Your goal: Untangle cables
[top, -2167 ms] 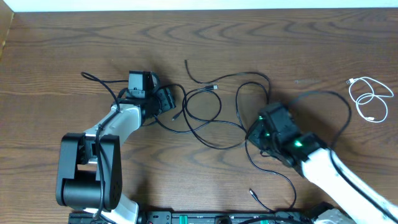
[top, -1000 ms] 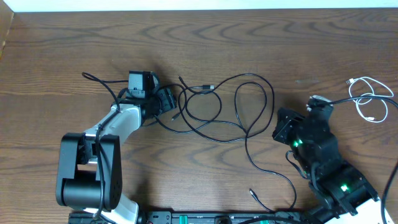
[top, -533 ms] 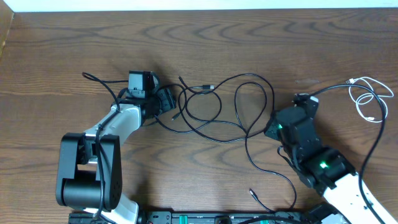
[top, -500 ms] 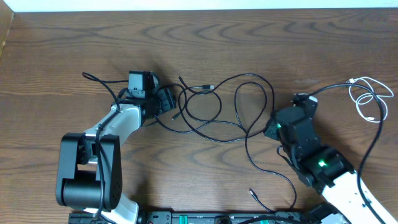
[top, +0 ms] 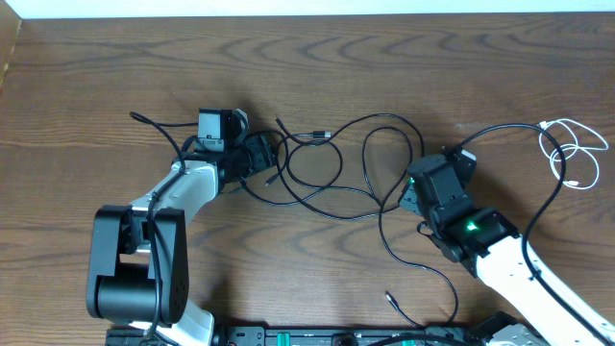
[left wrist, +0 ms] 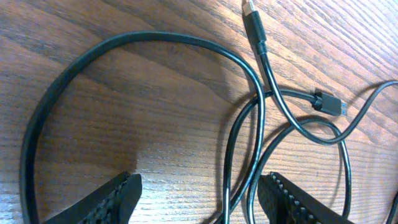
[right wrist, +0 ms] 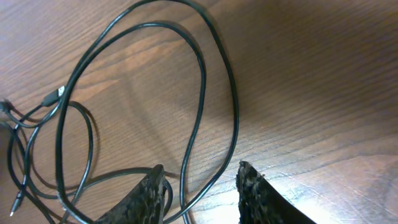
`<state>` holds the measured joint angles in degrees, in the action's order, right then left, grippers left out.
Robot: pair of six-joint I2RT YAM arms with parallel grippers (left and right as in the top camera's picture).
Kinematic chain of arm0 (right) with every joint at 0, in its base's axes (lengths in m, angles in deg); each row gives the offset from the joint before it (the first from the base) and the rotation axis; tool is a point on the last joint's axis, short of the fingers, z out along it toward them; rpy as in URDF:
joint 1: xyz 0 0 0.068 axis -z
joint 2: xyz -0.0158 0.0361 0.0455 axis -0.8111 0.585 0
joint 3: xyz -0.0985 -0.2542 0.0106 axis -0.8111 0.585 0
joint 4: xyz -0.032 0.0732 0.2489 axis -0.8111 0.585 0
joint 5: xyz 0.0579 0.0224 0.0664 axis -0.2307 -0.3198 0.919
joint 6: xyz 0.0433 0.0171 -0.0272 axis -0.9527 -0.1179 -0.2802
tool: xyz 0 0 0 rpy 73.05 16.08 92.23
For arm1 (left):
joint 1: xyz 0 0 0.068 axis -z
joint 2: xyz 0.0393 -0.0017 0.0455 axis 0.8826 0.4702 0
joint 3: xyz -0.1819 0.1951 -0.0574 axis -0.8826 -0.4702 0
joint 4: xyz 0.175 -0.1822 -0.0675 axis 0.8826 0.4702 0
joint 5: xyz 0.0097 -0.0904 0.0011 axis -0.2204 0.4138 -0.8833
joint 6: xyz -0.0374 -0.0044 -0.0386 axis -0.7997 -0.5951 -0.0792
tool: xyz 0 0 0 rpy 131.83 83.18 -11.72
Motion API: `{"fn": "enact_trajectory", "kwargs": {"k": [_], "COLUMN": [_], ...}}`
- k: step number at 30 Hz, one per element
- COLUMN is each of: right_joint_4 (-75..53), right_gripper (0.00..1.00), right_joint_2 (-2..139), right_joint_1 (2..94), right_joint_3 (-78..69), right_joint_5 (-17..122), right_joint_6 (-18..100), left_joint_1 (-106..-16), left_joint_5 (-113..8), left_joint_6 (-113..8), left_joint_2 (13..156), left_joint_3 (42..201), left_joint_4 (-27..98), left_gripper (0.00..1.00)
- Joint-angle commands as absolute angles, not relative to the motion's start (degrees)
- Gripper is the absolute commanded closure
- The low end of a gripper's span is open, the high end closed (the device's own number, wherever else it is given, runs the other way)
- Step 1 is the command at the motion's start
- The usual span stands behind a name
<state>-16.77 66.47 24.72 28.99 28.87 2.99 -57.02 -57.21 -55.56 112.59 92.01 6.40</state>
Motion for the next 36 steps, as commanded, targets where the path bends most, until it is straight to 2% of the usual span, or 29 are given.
{"fn": "enact_trajectory", "kwargs": {"k": [1,9,11,12,14,17,21,24,36], "right_joint_4": [-17.14,-17.17,-17.23,-17.38,-18.32,-21.97,-24.47,-23.88,-22.54], "right_gripper": [0.67,0.67,0.64,0.59,0.37,0.25,0.21,0.01,0.01], "right_joint_2": [68.28,71.39,72.44,73.09,73.94,74.40,74.45,74.60,80.63], "right_joint_1": [24.90,24.83,24.86,24.86,24.86,24.86,24.83,24.86,22.36], "right_joint_3": [28.07,28.07,28.07,28.07,28.07,28.07,28.07,28.07,28.14], "right_joint_5": [28.82,29.13,31.58,33.50,38.55,45.74,53.55,53.68,48.47], "right_joint_6": [1.97,-0.28,-2.01,-3.13,-1.42,10.34,18.36,18.38,15.47], "left_joint_1": [-57.11,-57.11,-57.11,-57.11,-57.11,-57.11,-57.11,-57.11,-57.11], "left_joint_5": [-55.81,-55.79,-55.79,-55.81,-55.81,-55.81,-55.81,-55.81,-55.81], "left_joint_6": [-55.25,-55.27,-55.27,-55.27,-55.27,-55.27,-55.27,-55.27,-55.27], "left_joint_2": [112.51,112.51,112.51,112.51,112.51,112.51,112.51,112.51,112.51], "left_joint_3": [91.66,91.66,91.66,91.66,91.66,91.66,91.66,91.66,91.66], "left_joint_4": [6.33,6.33,6.33,6.33,6.33,6.33,6.33,6.33,6.35], "left_gripper": [0.34,0.34,0.34,0.34,0.34,0.34,0.34,0.34,0.34]}}
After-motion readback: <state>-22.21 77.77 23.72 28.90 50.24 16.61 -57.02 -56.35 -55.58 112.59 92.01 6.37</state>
